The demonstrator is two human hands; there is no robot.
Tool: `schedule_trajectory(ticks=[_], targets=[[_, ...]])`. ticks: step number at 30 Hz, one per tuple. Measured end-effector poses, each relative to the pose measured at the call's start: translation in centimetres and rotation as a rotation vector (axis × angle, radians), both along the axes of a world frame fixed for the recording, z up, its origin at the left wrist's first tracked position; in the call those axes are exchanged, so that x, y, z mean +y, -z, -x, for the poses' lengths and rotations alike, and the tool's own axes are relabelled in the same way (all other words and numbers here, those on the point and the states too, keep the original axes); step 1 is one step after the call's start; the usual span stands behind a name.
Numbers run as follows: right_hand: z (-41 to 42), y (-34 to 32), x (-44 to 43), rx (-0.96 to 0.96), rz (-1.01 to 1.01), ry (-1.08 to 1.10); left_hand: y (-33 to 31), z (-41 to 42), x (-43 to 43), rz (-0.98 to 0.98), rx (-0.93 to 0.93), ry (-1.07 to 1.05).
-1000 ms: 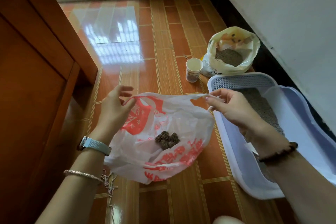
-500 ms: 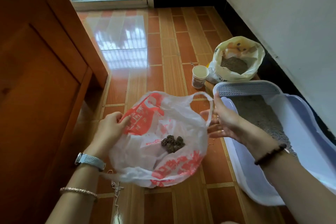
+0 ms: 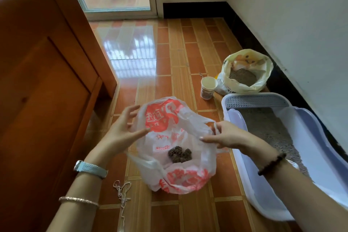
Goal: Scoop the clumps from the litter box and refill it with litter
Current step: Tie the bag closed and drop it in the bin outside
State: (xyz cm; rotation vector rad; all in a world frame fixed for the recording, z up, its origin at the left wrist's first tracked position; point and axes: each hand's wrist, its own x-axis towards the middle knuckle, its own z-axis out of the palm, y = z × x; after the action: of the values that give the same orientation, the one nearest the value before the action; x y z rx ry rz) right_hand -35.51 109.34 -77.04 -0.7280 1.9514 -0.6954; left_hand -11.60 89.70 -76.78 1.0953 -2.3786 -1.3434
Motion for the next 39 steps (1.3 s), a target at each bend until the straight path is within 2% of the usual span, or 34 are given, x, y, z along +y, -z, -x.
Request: schedule_trajectory(ticks=[2,5,8,10,11,13,15,18,20,23,26,29,33,37,39], targets=[[0.1,-0.1,-0.1,-0.073,0.090,0.155,2.0,-1.9,-0.6,-0.111,-0.180,-0.059],[0.2,-1.1,-0.6,-0.085,0.177,0.298,4.0,-4.2,-0.7,-0.375,-0.293,-0.098],[0.1,-2.9,-1.4,-0.068,0.233,0.360,3.4,-4.9,0.5,-0.364,-0.335,-0.193],[0.0,-4.1,-1.9,-0.034,0.273,0.355,2.1,-4.8,0.7,-0.191,-0.281,-0.321],[0.0,-4.8,-2.1,-0.006,0.303,0.352,1.2,-4.6,0.5,-0.126,-0.197,-0.396],[0.2,-6.2,-2.5,0.087,0.363,0.336,-1.2,-4.1,-0.2,-0.128,0.027,-0.532],[0.4,-7.4,-2.8,0.236,0.389,0.288,-3.6,-3.4,-0.7,-0.195,0.204,-0.576],[0.6,-8.1,-3.2,0.525,0.279,0.164,-6.8,-2.2,-0.2,-0.215,0.333,-0.550],[0.6,-8.0,-3.3,0.579,0.207,0.132,-8.2,-1.6,0.7,-0.242,0.430,-0.488],[1.1,-8.1,-3.3,0.447,0.226,0.165,-8.9,-0.9,1.6,-0.264,0.393,-0.387],[2.3,-9.3,-3.2,0.429,0.308,0.257,-9.2,-0.4,1.2,-0.075,0.303,-0.431],[3.4,-11.1,-3.2,0.453,0.402,0.294,-10.5,0.1,0.2,0.050,0.355,-0.502],[3.1,-12.0,-3.5,0.353,0.419,0.180,-12.6,1.6,0.0,0.043,0.427,-0.438],[1.7,-13.8,-4.3,0.205,0.692,0.240,-14.3,3.4,0.7,0.168,0.523,-0.232],[0.8,-15.0,-4.5,0.221,0.809,0.209,-14.7,4.4,1.1,0.348,0.482,-0.139]])
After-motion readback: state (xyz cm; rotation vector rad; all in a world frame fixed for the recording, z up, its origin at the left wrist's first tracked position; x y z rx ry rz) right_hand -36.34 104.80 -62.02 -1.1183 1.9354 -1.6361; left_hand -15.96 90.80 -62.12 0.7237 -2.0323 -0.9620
